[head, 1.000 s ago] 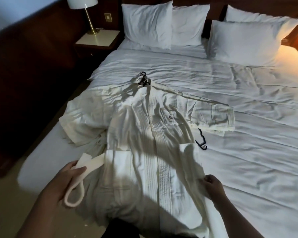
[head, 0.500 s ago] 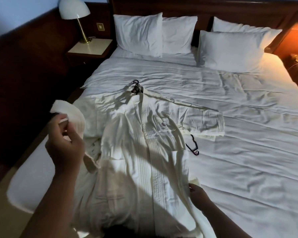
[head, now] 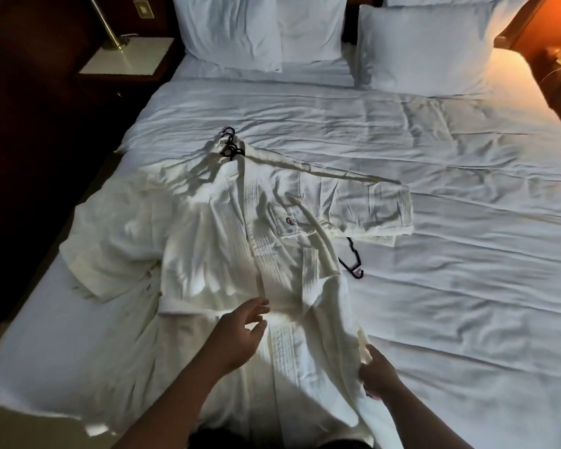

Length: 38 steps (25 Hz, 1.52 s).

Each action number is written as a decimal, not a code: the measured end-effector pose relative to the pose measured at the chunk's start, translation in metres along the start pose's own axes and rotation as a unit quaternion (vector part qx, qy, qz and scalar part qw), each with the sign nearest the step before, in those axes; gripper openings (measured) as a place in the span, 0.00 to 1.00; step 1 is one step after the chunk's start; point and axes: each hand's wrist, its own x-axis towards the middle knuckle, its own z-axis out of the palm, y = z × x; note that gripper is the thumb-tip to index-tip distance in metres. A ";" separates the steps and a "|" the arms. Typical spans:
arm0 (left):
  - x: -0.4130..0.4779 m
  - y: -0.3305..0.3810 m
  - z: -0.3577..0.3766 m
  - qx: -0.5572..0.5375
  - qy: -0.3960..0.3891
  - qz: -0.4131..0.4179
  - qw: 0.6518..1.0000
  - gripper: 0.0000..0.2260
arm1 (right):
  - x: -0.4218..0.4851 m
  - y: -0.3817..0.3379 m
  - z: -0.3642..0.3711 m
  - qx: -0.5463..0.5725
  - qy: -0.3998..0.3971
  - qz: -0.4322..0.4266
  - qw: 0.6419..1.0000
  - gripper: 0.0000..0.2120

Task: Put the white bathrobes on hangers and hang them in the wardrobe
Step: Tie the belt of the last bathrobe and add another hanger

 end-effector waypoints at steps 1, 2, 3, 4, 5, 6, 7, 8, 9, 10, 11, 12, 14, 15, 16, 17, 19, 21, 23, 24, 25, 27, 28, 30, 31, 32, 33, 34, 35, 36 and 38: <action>-0.003 -0.011 0.006 0.012 -0.024 -0.027 0.999 0.15 | 0.006 0.004 -0.001 -0.012 0.003 0.006 1.000 0.32; -0.007 -0.021 0.012 0.023 -0.049 -0.049 0.997 0.14 | 0.010 0.003 -0.001 -0.052 -0.002 -0.002 0.999 0.30; -0.009 -0.030 0.017 0.032 -0.070 -0.073 0.994 0.13 | 0.016 0.002 0.003 -0.117 -0.009 -0.020 0.993 0.27; -0.009 -0.038 0.023 0.041 -0.089 -0.089 0.991 0.12 | 0.015 -0.007 0.005 -0.197 -0.014 -0.051 0.979 0.21; -0.007 -0.044 0.029 0.052 -0.107 -0.104 0.987 0.12 | 0.014 -0.016 0.011 -0.219 -0.007 -0.078 0.973 0.14; -0.004 -0.047 0.037 0.057 -0.127 -0.114 0.984 0.11 | 0.014 -0.028 0.017 -0.156 -0.001 -0.099 0.983 0.13; 0.000 -0.049 0.046 0.061 -0.152 -0.126 0.978 0.11 | 0.012 -0.039 0.022 -0.055 -0.004 -0.102 0.993 0.15; 0.005 -0.045 0.055 0.051 -0.177 -0.126 0.975 0.12 | 0.012 -0.047 0.027 0.043 -0.014 -0.094 0.995 0.15; 0.013 -0.041 0.066 0.040 -0.198 -0.133 0.970 0.14 | 0.012 -0.053 0.030 0.135 -0.043 -0.073 0.987 0.16; 0.024 -0.031 0.076 0.027 -0.219 -0.138 0.966 0.16 | 0.017 -0.056 0.032 0.202 -0.084 -0.065 0.974 0.21; 0.037 -0.020 0.087 0.010 -0.234 -0.144 0.961 0.17 | 0.022 -0.058 0.032 0.231 -0.123 -0.058 0.963 0.26; 0.050 -0.011 0.099 -0.012 -0.242 -0.148 0.959 0.17 | 0.024 -0.060 0.033 0.234 -0.156 -0.058 0.958 0.29; 0.074 0.003 0.125 -0.041 -0.214 -0.166 0.962 0.21 | 0.026 -0.059 0.028 0.192 -0.186 -0.065 0.961 0.31; 0.084 0.008 0.136 -0.027 -0.192 -0.184 0.964 0.24 | 0.024 -0.059 0.025 0.184 -0.190 -0.050 0.963 0.30; 0.093 0.013 0.144 0.004 -0.172 -0.194 0.966 0.24 | 0.023 -0.059 0.023 0.185 -0.202 -0.046 0.961 0.28; 0.100 0.016 0.150 0.036 -0.164 -0.208 0.964 0.23 | 0.020 -0.059 0.019 0.185 -0.202 -0.032 0.961 0.28; 0.110 0.018 0.157 0.053 -0.164 -0.213 0.962 0.18 | 0.022 -0.053 0.013 0.206 -0.212 -0.031 0.955 0.30; 0.113 0.016 0.155 0.023 -0.163 -0.212 0.963 0.15 | 0.030 -0.053 0.013 0.243 -0.192 -0.003 0.951 0.28; 0.109 0.008 0.149 -0.035 -0.153 -0.226 0.962 0.12 | 0.047 -0.050 0.020 0.208 -0.122 0.022 0.970 0.29; 0.104 0.006 0.146 -0.069 -0.149 -0.237 0.958 0.10 | 0.056 -0.048 0.023 0.155 -0.088 0.012 0.984 0.29; 0.101 0.007 0.143 -0.100 -0.148 -0.245 0.953 0.07 | 0.066 -0.045 0.026 0.091 -0.072 -0.008 0.993 0.28; 0.097 0.008 0.141 -0.134 -0.146 -0.248 0.948 0.06 | 0.080 -0.037 0.032 0.008 -0.076 -0.034 0.996 0.20; 0.097 0.007 0.141 -0.136 -0.147 -0.242 0.949 0.07 | 0.067 -0.049 0.027 0.013 -0.095 -0.025 0.995 0.16; 0.098 0.009 0.142 -0.128 -0.149 -0.234 0.952 0.10 | 0.056 -0.055 0.024 0.002 -0.109 0.007 0.994 0.14; 0.098 0.010 0.142 -0.124 -0.147 -0.234 0.953 0.11 | 0.050 -0.058 0.021 -0.011 -0.096 0.007 0.995 0.11; 0.099 0.010 0.143 -0.120 -0.149 -0.236 0.953 0.11 | 0.049 -0.056 0.020 -0.019 -0.073 0.001 0.997 0.07; 0.099 0.010 0.143 -0.118 -0.151 -0.240 0.952 0.11 | 0.046 -0.056 0.019 -0.021 -0.042 -0.007 0.999 0.06; 0.099 0.010 0.143 -0.116 -0.154 -0.244 0.950 0.11 | 0.042 -0.053 0.017 -0.022 -0.009 -0.021 1.000 0.06; 0.099 0.010 0.144 -0.110 -0.156 -0.245 0.951 0.11 | 0.035 -0.052 0.015 -0.009 0.019 -0.030 0.999 0.06; 0.099 0.011 0.143 -0.098 -0.156 -0.242 0.953 0.11 | 0.031 -0.049 0.014 0.009 0.049 -0.044 0.998 0.06; 0.099 0.011 0.144 -0.084 -0.149 -0.238 0.956 0.12 | 0.018 -0.051 0.009 0.036 0.115 -0.069 0.990 0.02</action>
